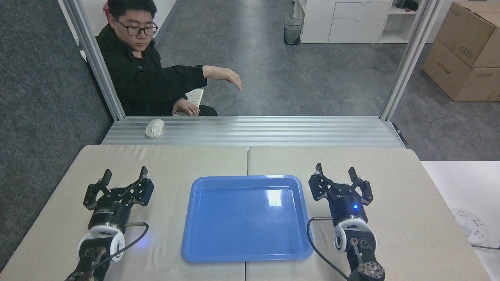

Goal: Pick up switch part and place in tray

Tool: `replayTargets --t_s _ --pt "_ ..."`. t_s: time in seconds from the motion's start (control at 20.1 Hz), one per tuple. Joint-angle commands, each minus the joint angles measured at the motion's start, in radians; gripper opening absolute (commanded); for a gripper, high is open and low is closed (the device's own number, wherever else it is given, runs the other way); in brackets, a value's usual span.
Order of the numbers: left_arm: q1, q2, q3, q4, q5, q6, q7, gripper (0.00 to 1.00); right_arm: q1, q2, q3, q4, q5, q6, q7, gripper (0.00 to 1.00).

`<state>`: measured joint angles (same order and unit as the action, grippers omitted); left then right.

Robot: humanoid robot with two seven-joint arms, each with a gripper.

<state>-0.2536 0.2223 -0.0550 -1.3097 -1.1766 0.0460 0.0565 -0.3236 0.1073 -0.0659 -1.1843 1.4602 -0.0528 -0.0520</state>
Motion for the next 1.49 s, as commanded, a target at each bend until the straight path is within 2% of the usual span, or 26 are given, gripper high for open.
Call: replayTargets --t_s 0.0,0.35,0.65,1.19,1.44 --pt "0.0 0.005 0.006 0.04 0.0 0.0 0.003 0.99 0.0 0.0 0.0 0.0 0.0 0.001 0.0 1.0" --pt "0.005 0.005 0.006 0.02 0.0 -0.011 0.003 0.99 0.0 0.0 0.0 0.0 0.0 0.001 0.0 1.0" --pt "0.007 0.008 0.032 0.021 0.006 -0.112 -0.001 0.99 0.0 0.0 0.0 0.0 -0.001 0.001 0.0 1.0" --pt "0.01 0.012 0.06 0.021 0.008 -0.109 0.005 1.0 0.0 0.0 0.0 0.0 0.0 0.001 0.0 1.0" --pt "0.011 0.02 0.093 0.02 0.018 -0.147 -0.001 1.0 0.0 0.0 -0.002 0.0 -0.001 0.001 0.0 1.0"
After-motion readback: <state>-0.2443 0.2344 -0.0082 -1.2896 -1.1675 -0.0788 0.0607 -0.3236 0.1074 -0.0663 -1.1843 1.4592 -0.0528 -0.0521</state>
